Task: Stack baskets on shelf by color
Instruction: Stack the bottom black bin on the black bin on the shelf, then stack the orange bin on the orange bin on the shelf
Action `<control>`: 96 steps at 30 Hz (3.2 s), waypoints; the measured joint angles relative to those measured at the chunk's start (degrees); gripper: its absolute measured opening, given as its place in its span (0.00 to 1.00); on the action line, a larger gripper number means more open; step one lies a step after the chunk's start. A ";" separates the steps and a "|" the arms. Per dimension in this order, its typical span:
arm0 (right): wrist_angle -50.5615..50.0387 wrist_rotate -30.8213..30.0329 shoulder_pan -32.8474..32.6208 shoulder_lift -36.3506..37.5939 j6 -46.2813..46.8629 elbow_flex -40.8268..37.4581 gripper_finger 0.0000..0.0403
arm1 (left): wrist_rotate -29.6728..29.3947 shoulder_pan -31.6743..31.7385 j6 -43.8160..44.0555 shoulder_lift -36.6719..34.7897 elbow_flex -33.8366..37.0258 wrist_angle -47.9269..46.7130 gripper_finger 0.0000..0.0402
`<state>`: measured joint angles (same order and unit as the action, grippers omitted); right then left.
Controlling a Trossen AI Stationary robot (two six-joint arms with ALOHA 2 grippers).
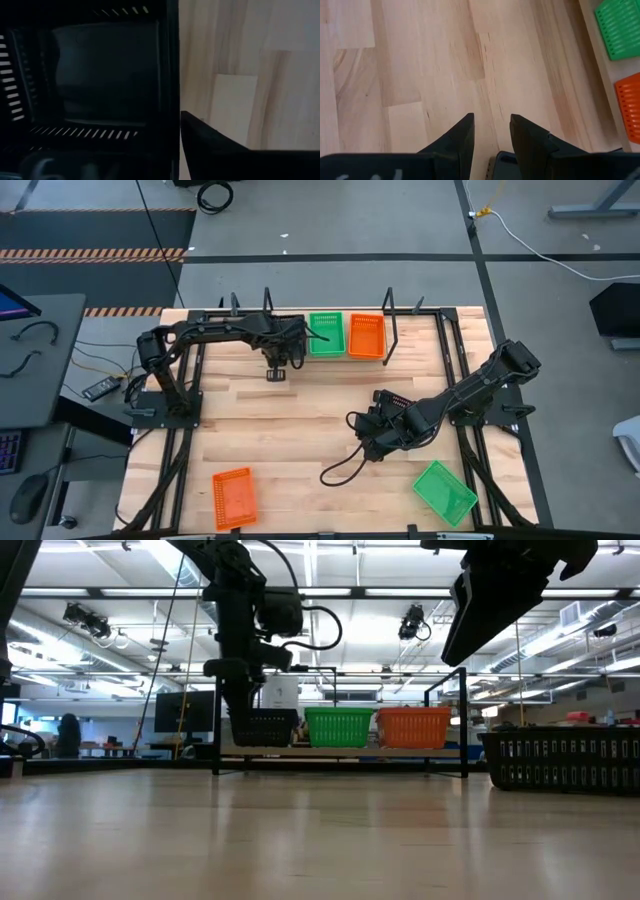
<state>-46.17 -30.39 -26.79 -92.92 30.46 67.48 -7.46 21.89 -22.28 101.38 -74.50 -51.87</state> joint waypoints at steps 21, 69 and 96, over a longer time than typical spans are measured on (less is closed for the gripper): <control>-0.02 -0.01 -0.02 0.00 -0.11 0.00 0.32 | -1.87 -2.74 0.97 -4.87 -2.41 -2.62 0.22; 0.75 3.04 -0.94 0.02 -4.73 0.00 0.32 | 11.59 -74.15 96.76 5.78 -6.51 2.25 0.15; 1.16 4.57 -0.98 0.02 -1.99 0.00 0.32 | 14.79 -77.29 94.90 7.44 -6.51 2.84 0.17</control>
<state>-45.01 -25.82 -27.77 -92.90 28.47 67.48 7.32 -55.40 72.62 108.82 -81.01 -49.03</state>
